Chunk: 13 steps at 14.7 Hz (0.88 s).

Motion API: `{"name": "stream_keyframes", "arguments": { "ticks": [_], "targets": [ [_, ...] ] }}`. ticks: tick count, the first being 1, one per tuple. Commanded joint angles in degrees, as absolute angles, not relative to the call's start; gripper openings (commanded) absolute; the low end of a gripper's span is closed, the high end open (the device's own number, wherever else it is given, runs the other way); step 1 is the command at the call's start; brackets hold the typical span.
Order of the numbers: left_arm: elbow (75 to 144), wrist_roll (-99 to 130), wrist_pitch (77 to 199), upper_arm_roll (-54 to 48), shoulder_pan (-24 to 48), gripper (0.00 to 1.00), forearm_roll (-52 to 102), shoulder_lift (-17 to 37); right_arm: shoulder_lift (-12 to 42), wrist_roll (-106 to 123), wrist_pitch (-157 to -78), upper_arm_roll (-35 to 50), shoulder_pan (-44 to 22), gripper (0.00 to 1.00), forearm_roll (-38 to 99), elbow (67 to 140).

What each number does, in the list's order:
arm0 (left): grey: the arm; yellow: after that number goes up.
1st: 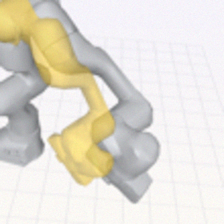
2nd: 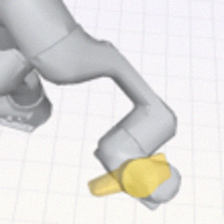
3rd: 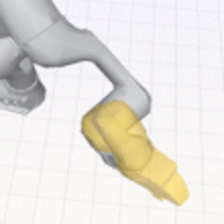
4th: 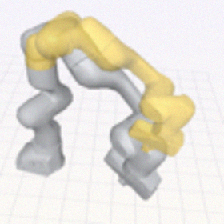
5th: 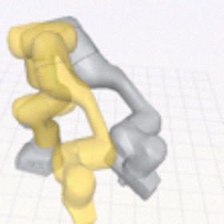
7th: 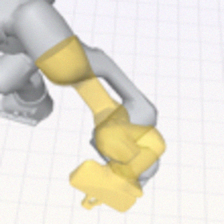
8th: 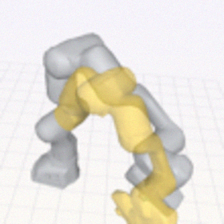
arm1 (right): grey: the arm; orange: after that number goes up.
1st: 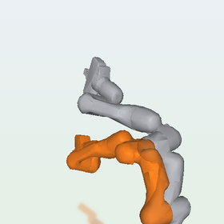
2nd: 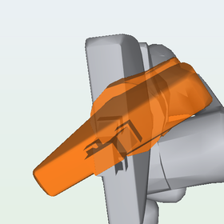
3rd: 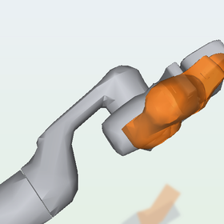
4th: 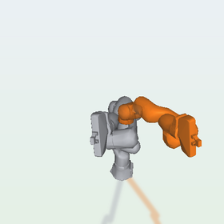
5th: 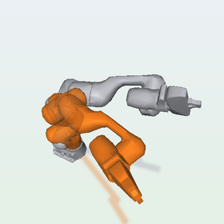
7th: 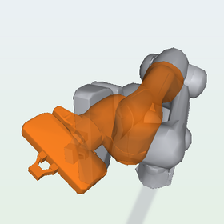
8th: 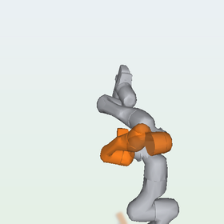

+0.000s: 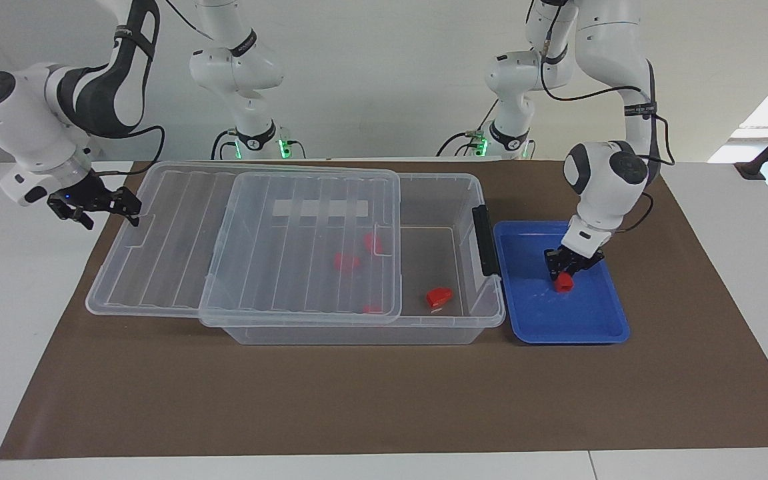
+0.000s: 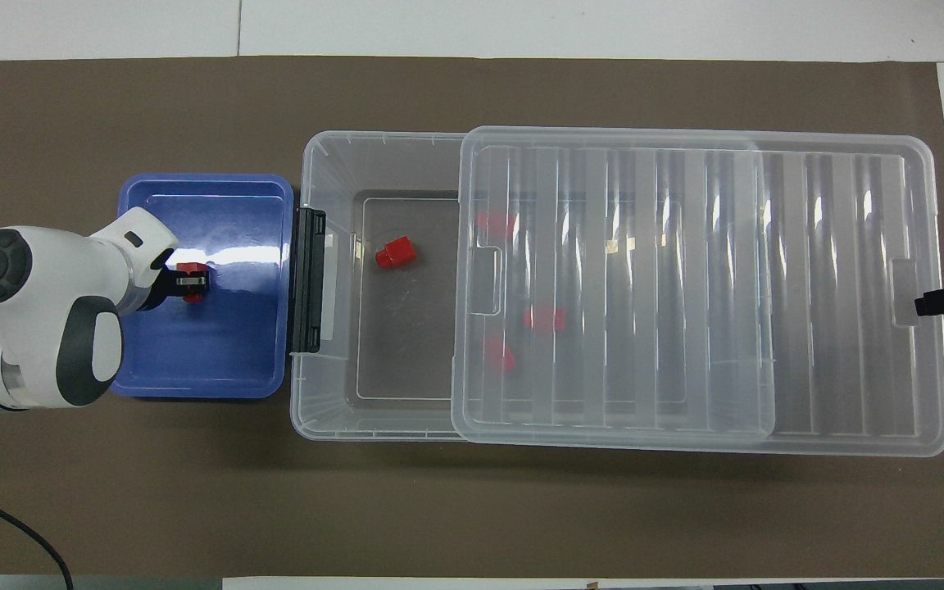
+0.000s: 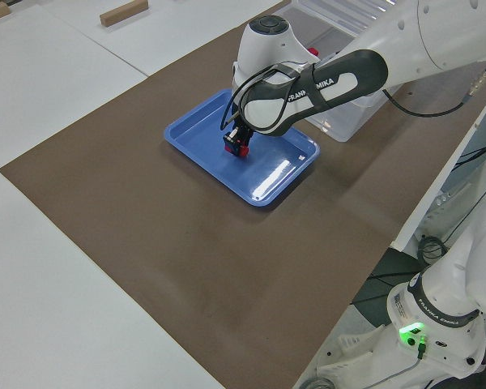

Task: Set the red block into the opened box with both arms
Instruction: 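Lift the red block with the left gripper and carry it over the box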

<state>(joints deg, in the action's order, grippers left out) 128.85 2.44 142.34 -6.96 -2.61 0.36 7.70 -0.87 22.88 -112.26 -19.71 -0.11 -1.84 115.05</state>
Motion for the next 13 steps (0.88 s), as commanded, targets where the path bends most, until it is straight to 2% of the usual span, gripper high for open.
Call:
{"name": "stream_keyframes", "arguments": {
  "ticks": [1,4,8,10,13],
  "targets": [
    [128.9,2.3,138.4,-7.1,-3.2,0.0,0.4,2.8,-1.4,24.5,-113.2,-20.0,0.4,1.0,-2.9,115.6],
    [122.7,3.5,126.3,-7.2,-2.6,0.0,0.4,-1.0,-1.4,25.5,-113.2,-20.3,0.4,1.0,-2.9,115.6],
    [110.0,10.3,110.9,-7.8,0.9,0.0,0.4,-2.0,-1.4,25.7,-113.2,-20.9,0.4,1.0,-2.9,115.6],
    [107.8,16.1,110.0,-7.8,4.6,0.0,0.3,-1.8,-1.4,25.8,-113.2,-21.0,0.4,1.0,-2.9,115.6],
    [107.9,24.8,110.9,-7.8,11.9,0.0,0.2,-1.9,-1.4,26.9,-113.1,-21.4,0.5,1.0,-3.0,115.6]
  ]
}}
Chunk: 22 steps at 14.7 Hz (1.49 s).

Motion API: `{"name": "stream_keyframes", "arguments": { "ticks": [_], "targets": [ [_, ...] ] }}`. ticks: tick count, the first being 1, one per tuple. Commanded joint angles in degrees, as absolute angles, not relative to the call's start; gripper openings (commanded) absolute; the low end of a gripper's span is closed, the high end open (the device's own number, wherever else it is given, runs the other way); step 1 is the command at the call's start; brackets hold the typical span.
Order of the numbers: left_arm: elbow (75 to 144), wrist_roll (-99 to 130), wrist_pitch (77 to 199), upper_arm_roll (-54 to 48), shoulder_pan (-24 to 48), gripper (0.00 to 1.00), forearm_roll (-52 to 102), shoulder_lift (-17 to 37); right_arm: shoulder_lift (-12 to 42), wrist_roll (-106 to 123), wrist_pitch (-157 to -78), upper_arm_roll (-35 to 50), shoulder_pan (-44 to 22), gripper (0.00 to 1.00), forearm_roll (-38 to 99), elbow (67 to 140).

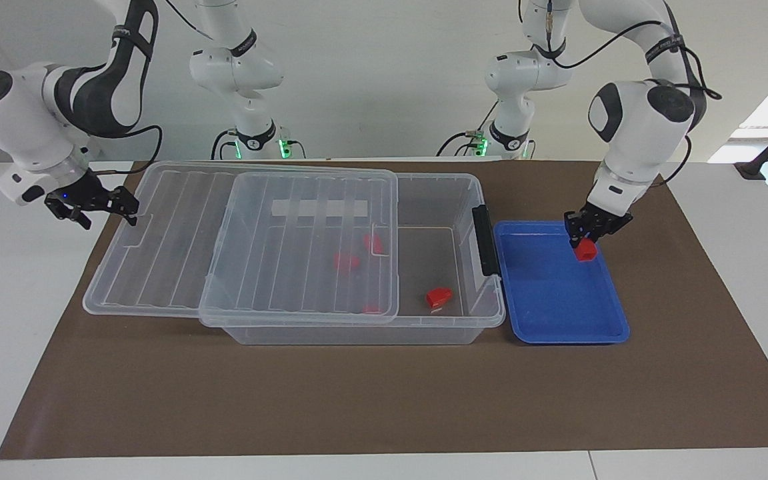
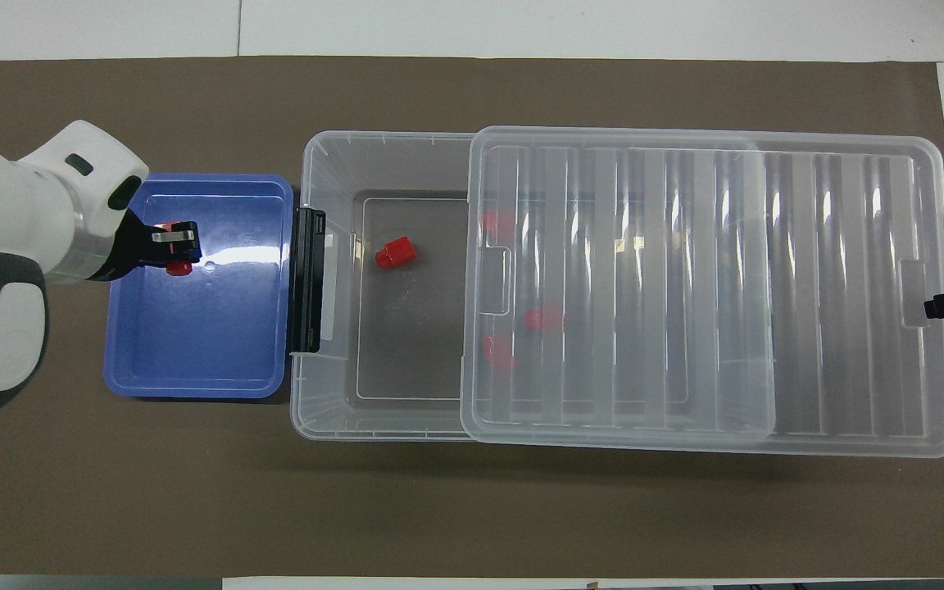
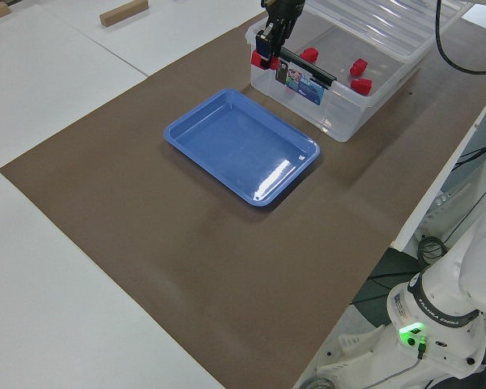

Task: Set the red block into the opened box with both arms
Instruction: 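Lift the red block with the left gripper and carry it over the box, then lower the red block into the open box and open the left gripper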

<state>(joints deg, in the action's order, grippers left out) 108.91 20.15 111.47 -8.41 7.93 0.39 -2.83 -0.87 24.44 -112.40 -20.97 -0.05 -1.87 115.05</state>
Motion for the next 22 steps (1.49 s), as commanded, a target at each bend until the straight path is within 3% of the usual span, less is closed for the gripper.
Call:
{"name": "stream_keyframes", "arguments": {
  "ticks": [1,5,10,17,22],
  "targets": [
    [107.9,26.8,111.1,-7.8,13.7,0.0,0.2,-1.8,-1.4,27.0,-113.2,-21.4,0.5,1.0,-3.0,115.6],
    [108.8,35.3,112.4,-7.9,21.3,0.0,0.2,-0.8,-1.1,26.7,-112.2,-21.3,0.4,1.0,-3.0,113.7],
    [111.2,43.0,117.4,-8.0,27.2,0.0,0.2,1.5,-0.3,23.7,-105.3,-18.0,-0.8,1.0,-3.0,106.5],
    [115.9,45.9,125.9,-8.0,29.6,0.0,0.2,5.3,1.5,10.6,-93.4,-9.1,-0.9,1.0,-2.3,95.1],
    [119.8,45.9,130.9,-8.1,30.7,0.0,0.2,6.9,1.7,10.0,-90.8,-9.1,-2.0,1.0,-2.1,93.4]
  ]
}}
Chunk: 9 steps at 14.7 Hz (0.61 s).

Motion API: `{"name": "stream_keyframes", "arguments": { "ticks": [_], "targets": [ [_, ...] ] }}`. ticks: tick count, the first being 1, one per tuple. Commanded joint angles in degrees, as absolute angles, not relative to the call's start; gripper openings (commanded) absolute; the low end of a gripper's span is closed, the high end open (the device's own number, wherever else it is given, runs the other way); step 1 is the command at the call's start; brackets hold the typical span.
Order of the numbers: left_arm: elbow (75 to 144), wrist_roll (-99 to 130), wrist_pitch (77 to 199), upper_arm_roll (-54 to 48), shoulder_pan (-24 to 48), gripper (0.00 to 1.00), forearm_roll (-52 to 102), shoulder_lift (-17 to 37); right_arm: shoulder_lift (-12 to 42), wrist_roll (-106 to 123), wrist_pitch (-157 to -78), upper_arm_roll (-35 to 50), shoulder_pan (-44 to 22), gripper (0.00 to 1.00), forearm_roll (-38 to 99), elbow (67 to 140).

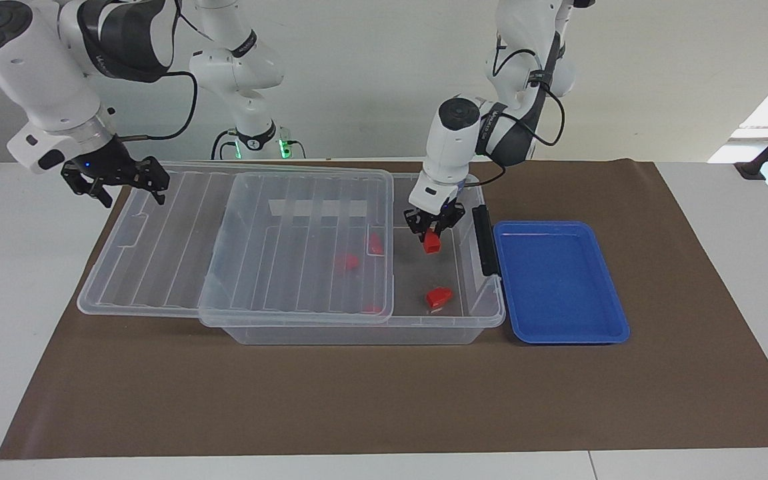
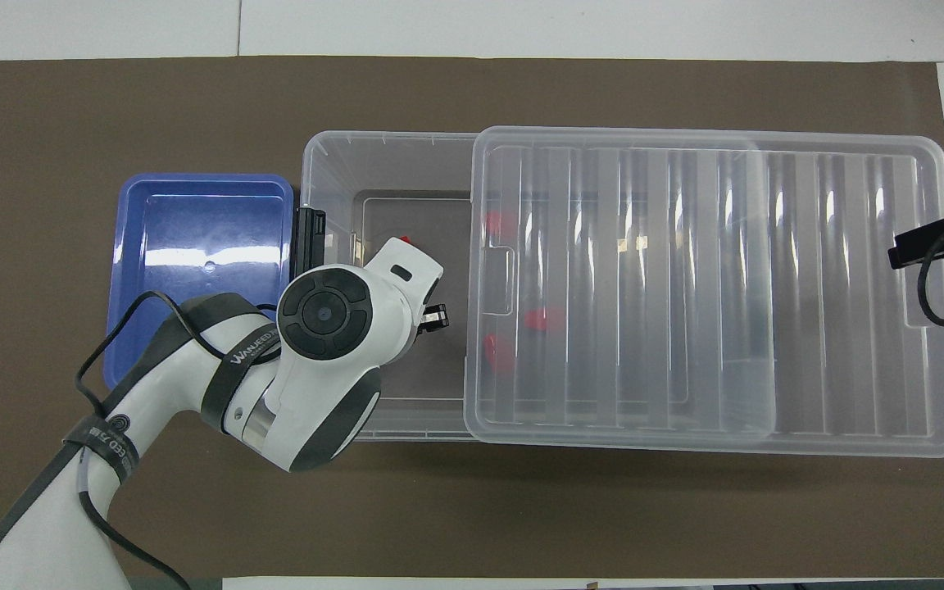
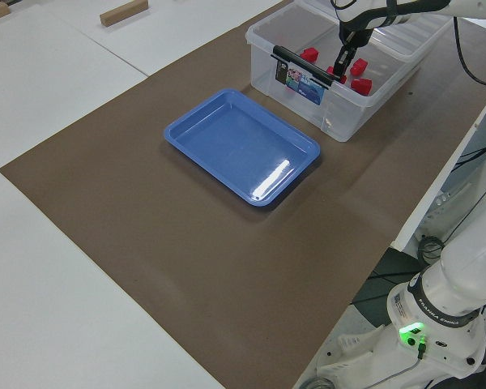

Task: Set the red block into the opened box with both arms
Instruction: 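Lower the red block into the open box and open the left gripper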

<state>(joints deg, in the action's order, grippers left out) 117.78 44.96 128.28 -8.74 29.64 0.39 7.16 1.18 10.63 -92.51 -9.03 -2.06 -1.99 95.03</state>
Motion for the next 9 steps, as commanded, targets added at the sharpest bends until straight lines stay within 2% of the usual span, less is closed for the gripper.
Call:
{"name": "stream_keyframes", "arguments": {
  "ticks": [1,8,9],
  "targets": [
    [120.6,45.9,131.9,-8.1,31.0,0.0,0.2,7.0,1.8,9.9,-90.6,-9.0,-1.9,1.0,-2.3,93.3],
    [121.6,46.2,136.1,-8.1,31.4,0.0,0.2,10.4,1.8,7.8,-90.0,-8.7,-1.9,1.0,-1.6,92.7],
    [121.8,46.7,136.2,-8.1,31.4,0.39,0.2,10.3,1.8,7.8,-90.0,-8.7,-2.0,1.0,-1.6,92.7]
  ]
}}
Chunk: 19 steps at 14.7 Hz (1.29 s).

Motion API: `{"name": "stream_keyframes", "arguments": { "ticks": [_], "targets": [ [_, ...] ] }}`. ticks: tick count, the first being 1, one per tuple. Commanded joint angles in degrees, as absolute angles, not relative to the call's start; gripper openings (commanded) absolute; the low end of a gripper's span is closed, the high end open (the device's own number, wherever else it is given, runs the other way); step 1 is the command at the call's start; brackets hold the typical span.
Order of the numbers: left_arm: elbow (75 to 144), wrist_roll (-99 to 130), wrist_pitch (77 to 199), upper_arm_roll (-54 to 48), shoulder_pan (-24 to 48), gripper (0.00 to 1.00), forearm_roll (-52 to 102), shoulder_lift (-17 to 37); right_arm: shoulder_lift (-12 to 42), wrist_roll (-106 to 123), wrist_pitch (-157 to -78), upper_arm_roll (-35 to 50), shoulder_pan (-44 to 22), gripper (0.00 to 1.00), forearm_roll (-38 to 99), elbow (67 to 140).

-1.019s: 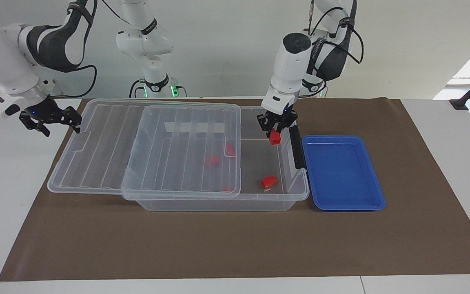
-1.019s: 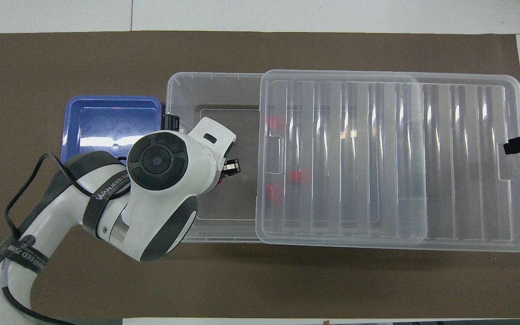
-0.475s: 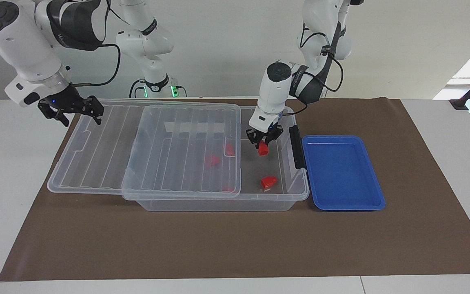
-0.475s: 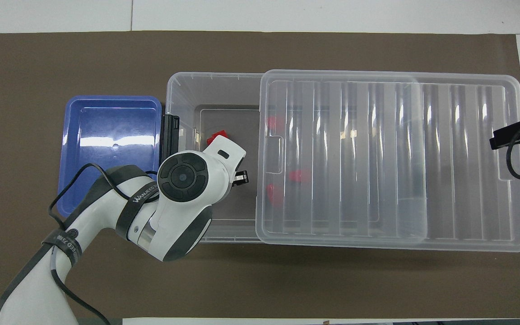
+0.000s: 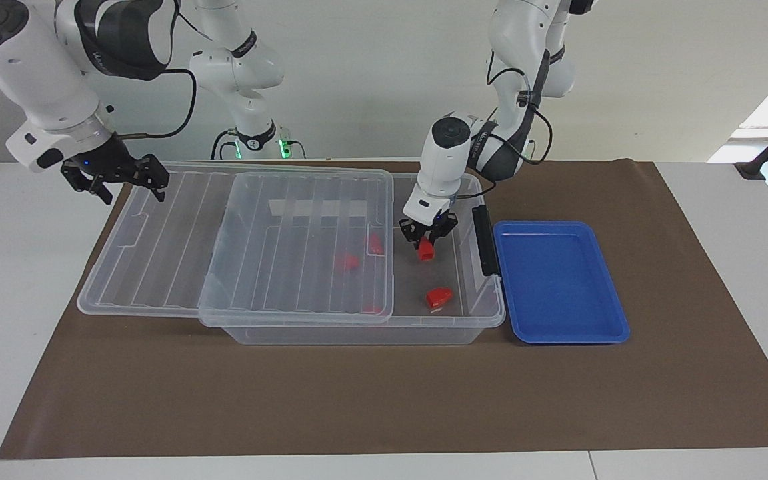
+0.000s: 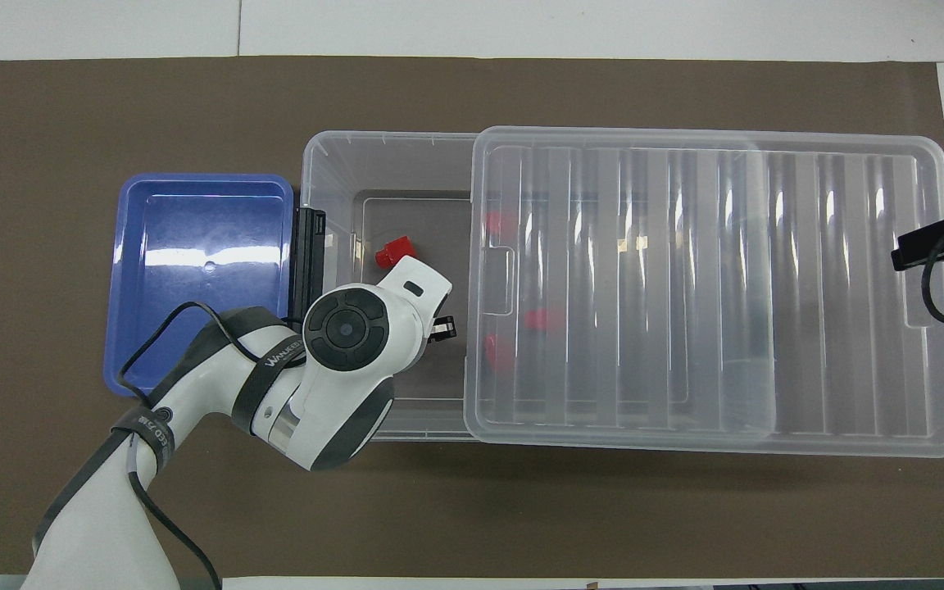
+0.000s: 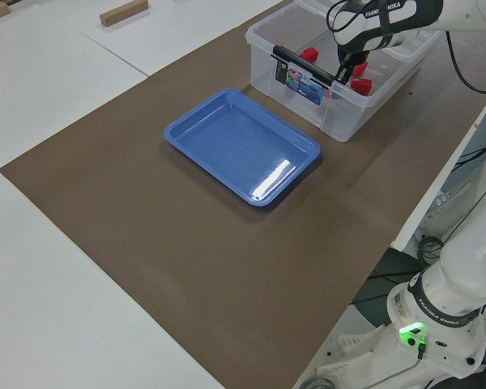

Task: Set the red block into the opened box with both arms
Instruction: 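Lower the red block into the open box and open the left gripper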

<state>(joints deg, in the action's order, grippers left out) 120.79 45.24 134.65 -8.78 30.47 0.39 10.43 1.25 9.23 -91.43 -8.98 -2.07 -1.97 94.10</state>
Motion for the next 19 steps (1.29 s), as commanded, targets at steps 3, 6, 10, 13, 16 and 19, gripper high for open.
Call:
{"name": "stream_keyframes", "arguments": {
  "ticks": [3,6,10,13,16,19],
  "targets": [
    [121.5,46.6,135.4,-8.0,31.4,1.0,0.2,10.4,1.6,7.8,-90.7,-8.8,-2.1,1.0,-2.5,93.3],
    [121.2,46.6,134.0,-8.0,31.1,1.0,0.2,9.1,1.6,9.0,-92.4,-9.1,-1.9,1.0,-2.7,93.7],
    [119.6,46.4,126.5,-7.7,30.6,1.0,0.2,4.3,1.6,9.0,-92.9,-9.5,-1.8,1.0,-2.6,94.3],
    [116.9,46.4,120.2,-7.6,30.5,1.0,0.2,1.7,1.7,9.4,-94.0,-9.5,-1.5,0.9,-2.7,94.5],
    [115.0,46.1,115.1,-7.0,30.3,1.0,0.3,-2.1,1.2,13.5,-99.6,-12.5,-0.5,0.19,-3.3,98.5],
    [114.9,45.4,111.9,-6.3,28.4,1.0,0.2,-6.3,1.4,16.6,-102.9,-14.6,-0.1,0.0,-3.7,101.1]
  ]
}}
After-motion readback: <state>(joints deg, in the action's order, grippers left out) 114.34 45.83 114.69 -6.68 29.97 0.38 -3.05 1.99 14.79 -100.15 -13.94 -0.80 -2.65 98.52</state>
